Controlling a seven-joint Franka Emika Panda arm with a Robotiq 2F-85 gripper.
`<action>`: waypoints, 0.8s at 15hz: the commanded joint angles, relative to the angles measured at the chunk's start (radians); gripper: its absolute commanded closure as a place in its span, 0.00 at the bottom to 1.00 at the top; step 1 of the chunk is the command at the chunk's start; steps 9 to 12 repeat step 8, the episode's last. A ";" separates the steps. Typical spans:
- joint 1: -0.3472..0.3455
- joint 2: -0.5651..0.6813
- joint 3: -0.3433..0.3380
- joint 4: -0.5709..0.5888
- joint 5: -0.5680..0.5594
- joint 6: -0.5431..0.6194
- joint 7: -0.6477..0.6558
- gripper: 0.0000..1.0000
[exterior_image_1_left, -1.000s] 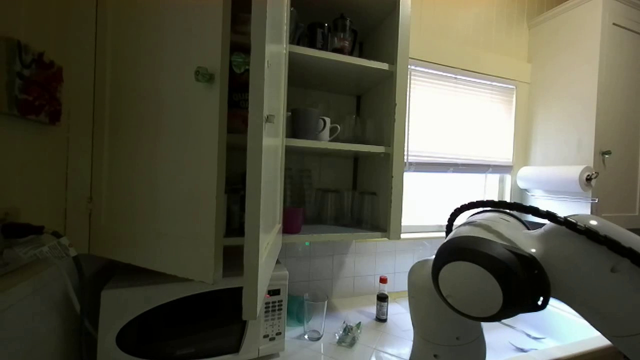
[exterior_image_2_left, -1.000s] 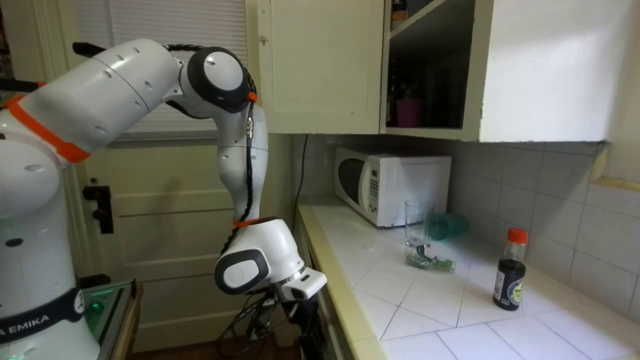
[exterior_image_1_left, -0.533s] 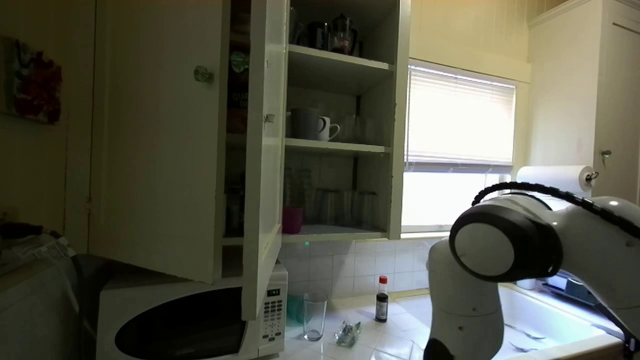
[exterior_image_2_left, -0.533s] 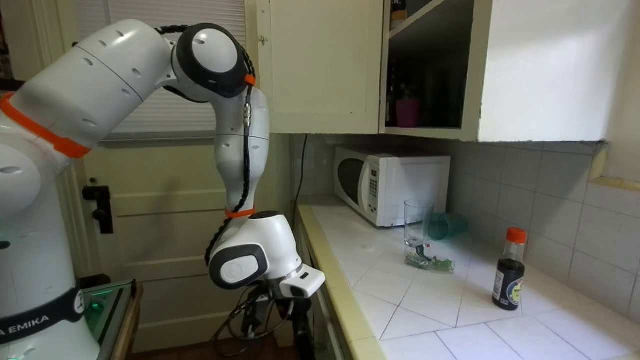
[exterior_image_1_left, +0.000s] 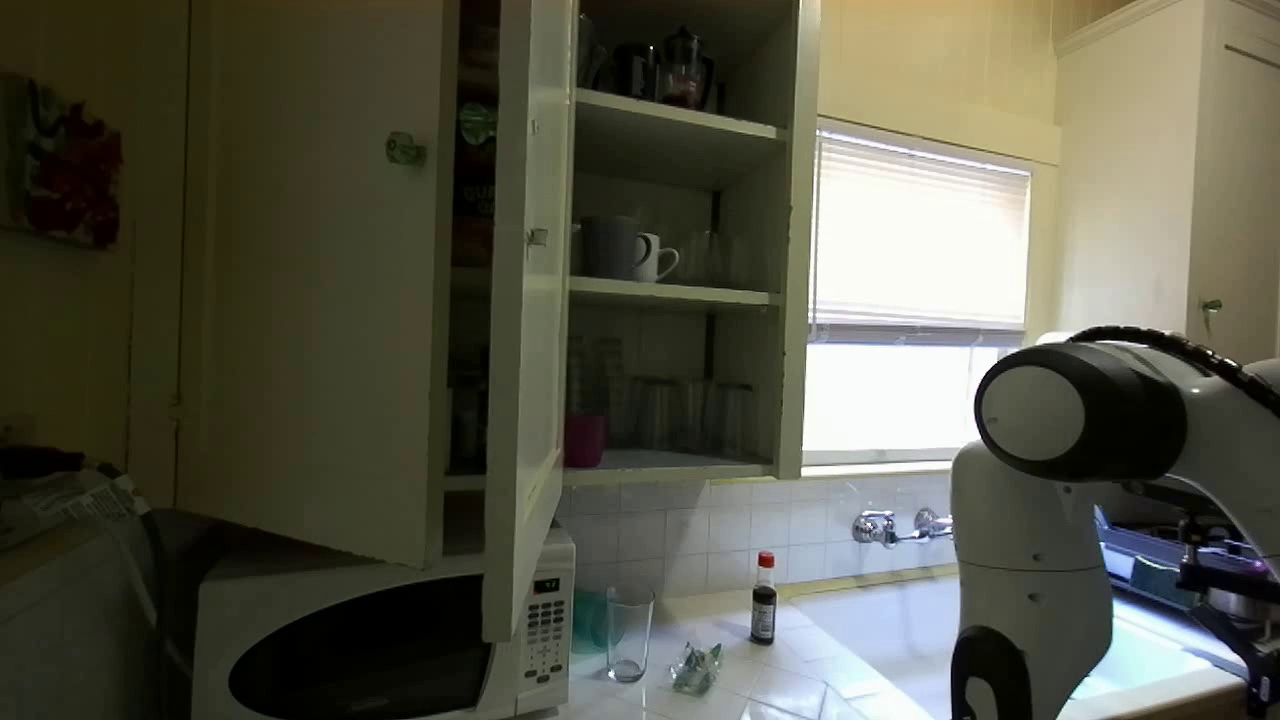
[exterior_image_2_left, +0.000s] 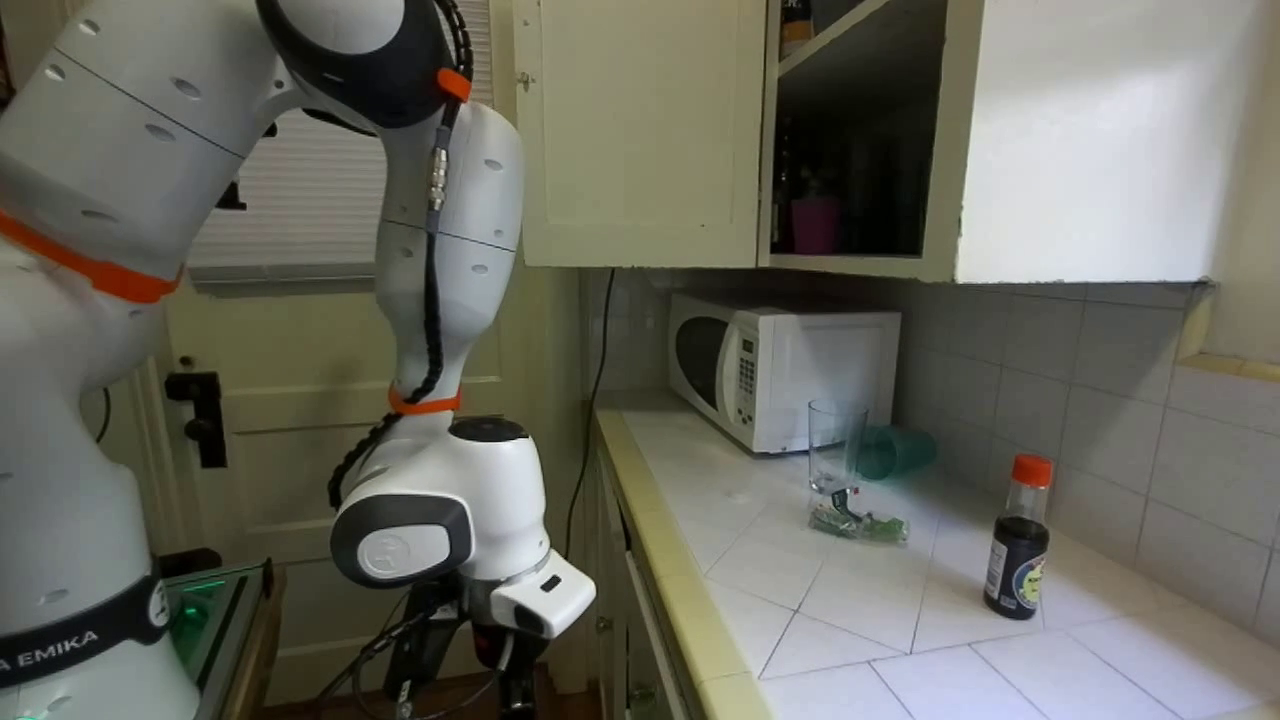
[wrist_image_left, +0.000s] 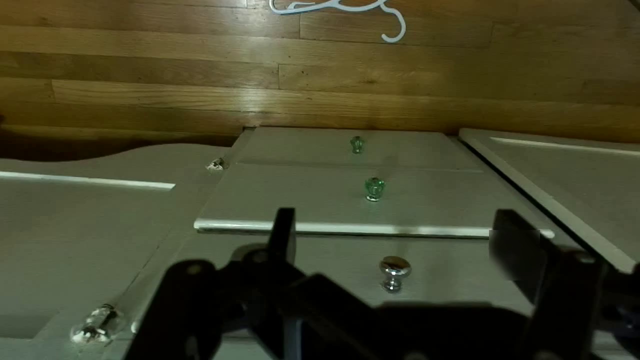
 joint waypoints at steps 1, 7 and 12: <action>-0.031 -0.040 -0.016 0.009 0.006 -0.078 0.001 0.00; -0.023 -0.029 -0.036 0.026 0.008 -0.060 -0.008 0.00; -0.022 -0.029 -0.036 0.026 0.008 -0.060 -0.008 0.00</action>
